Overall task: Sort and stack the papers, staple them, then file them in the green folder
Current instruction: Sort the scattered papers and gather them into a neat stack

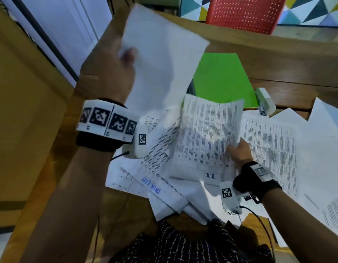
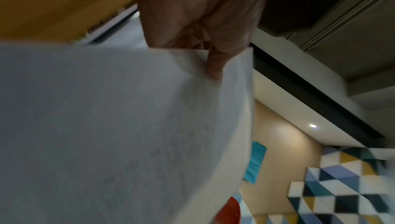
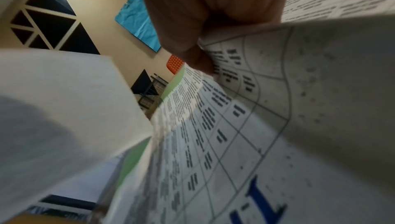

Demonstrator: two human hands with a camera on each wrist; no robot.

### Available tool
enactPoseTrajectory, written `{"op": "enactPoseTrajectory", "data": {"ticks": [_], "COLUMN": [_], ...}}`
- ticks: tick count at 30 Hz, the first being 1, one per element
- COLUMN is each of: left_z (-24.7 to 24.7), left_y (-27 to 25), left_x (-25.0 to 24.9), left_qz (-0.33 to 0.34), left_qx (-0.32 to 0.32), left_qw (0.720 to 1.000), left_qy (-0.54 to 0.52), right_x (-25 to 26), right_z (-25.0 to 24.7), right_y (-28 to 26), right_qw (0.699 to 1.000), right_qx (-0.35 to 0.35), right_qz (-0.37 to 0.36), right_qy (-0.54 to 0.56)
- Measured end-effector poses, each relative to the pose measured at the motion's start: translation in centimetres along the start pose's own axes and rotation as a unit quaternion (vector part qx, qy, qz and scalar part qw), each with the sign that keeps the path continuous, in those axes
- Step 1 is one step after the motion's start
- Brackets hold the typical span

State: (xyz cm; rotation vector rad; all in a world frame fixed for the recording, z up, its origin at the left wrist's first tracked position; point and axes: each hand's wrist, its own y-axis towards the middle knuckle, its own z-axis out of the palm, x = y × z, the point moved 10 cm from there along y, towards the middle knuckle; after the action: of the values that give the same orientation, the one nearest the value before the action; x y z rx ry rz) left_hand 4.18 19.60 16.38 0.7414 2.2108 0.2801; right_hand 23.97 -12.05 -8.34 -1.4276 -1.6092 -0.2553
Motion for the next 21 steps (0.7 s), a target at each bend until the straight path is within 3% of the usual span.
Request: {"op": "enactPoseTrajectory", "data": {"ticks": [3, 6, 9, 11, 13, 14, 15, 18, 19, 21], "left_z": [6.0, 14.1, 18.4, 19.4, 19.6, 19.2, 18.8, 17.1, 16.4, 15.8], "left_y": [-4.7, -13.3, -20.3, -23.8, -25.2, -24.6, -23.3, -17.4, -16.3, -16.2], "left_x": [-4.1, -3.7, -2.3, -2.8, -2.8, -2.3, -1.7, 4.1, 6.7, 11.1], "left_qz": [0.027, 0.033, 0.078, 0.135, 0.135, 0.101, 0.067, -0.073, -0.132, -0.232], "left_qx": [0.179, 0.395, 0.492, 0.536, 0.574, 0.577, 0.551, 0.366, 0.324, 0.320], "left_qw": [0.978, 0.914, 0.867, 0.833, 0.808, 0.810, 0.831, 0.926, 0.937, 0.910], "left_qy": [-0.107, -0.081, -0.033, 0.033, 0.018, -0.012, -0.050, -0.057, -0.006, 0.123], "right_x": [0.5, -0.9, -0.6, -0.9, -2.2, -2.6, -2.8, -3.1, -3.2, -2.9], "right_z": [1.0, 2.8, 3.6, 3.5, 2.5, 1.9, 1.3, 0.3, 0.2, 0.2], "right_y": [0.1, 0.9, -0.3, -0.4, 0.0, 0.1, -0.1, -0.4, -0.2, -0.3], "right_qw": [0.997, 0.964, 0.944, 0.961, 0.982, 0.989, 0.992, 0.992, 0.993, 0.994], "right_qx": [0.033, 0.081, 0.109, 0.102, 0.056, 0.034, 0.020, 0.003, 0.005, 0.010], "right_qz": [0.016, 0.082, 0.119, 0.118, 0.118, 0.117, 0.118, 0.124, 0.117, 0.102], "right_qy": [0.072, 0.242, 0.286, 0.228, 0.134, 0.085, 0.049, 0.012, 0.014, 0.035]}}
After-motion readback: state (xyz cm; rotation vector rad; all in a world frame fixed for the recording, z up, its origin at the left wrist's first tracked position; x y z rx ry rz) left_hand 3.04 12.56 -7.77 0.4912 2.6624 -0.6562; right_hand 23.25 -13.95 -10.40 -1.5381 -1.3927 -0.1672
